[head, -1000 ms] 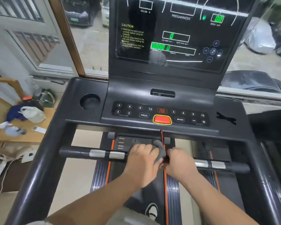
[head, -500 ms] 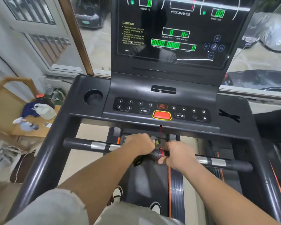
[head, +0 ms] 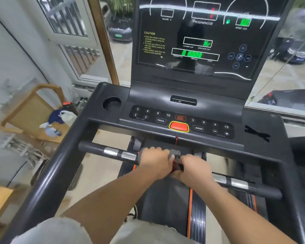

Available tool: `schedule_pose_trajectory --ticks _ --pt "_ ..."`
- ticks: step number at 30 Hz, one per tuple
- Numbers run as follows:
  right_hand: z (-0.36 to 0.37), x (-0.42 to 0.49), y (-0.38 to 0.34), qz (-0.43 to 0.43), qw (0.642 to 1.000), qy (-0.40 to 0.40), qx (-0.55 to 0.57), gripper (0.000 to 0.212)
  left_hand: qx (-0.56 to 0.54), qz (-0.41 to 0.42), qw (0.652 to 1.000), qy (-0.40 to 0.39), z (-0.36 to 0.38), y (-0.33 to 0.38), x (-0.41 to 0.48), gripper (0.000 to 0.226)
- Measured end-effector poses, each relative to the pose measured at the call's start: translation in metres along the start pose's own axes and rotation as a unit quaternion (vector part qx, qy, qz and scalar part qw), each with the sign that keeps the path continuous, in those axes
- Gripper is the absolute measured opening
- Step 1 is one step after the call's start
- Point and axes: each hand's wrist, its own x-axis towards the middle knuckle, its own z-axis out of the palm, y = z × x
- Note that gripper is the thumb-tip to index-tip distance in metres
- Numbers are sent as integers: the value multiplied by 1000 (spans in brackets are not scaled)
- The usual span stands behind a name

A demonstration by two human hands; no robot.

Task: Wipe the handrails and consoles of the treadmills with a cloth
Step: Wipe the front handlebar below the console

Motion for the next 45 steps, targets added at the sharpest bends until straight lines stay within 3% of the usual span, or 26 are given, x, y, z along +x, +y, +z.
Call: schedule_pose_trajectory --ticks 2,4,7,9,12,14,17,19,20,23,25,27,29,31,33,36,39,41,43,45 --pt "2 -1 2 -19 1000 5 -9 38 -18 -48 994 -95 -10 8 21 45" --pt "4 -1 4 -24 1000 4 -15 37 9 -63 996 -70 -3 16 21 43" --pt "10 1 9 -32 999 25 -10 23 15 -42 994 99 33 15 -12 28" --pt "9 0 11 -34 999 29 0 22 -28 29 972 232 64 8 -36 34" --pt "3 -4 11 -46 999 20 -2 18 -69 94 939 325 84 1 -56 39" --pt "1 -3 12 -54 998 25 -18 15 -40 111 943 310 85 -1 -61 42" --pt "-1 0 16 -58 998 -8 -11 25 29 108 972 205 66 -13 -50 51" --pt "-2 3 20 -63 998 -25 -12 34 63 60 984 155 40 -11 -33 33" --pt "-2 4 21 -63 998 -26 -14 34 64 25 990 126 26 -5 -25 25" --pt "-2 5 21 -55 998 -25 -17 32 -3 -74 997 12 -5 12 5 35" --pt "-2 7 21 -49 998 -24 -5 32 -36 -90 995 -30 -10 14 15 36" --pt "-3 7 23 -44 999 -19 10 33 -16 -81 997 8 -2 16 6 31" --pt "-3 6 24 -41 999 -24 12 32 -17 -40 991 124 21 21 -18 22" --pt "-3 6 22 -42 999 -33 3 29 -49 29 973 224 47 24 -48 29" --pt "-4 6 21 -49 998 -28 -17 16 -64 67 960 266 64 24 -67 36" --pt "-5 7 23 -48 998 -27 -32 5 -34 89 973 208 69 17 -77 44" --pt "-8 9 21 -36 998 -49 -16 17 25 96 981 170 57 1 -55 40" --pt "-8 9 22 -34 998 -51 -1 34 53 41 991 120 34 1 -30 32" --pt "-3 5 22 -40 998 -39 -6 36 -5 -43 998 36 6 10 -4 17" --pt "0 1 21 -47 998 -28 -11 34 -40 -85 995 -39 -12 17 12 27"
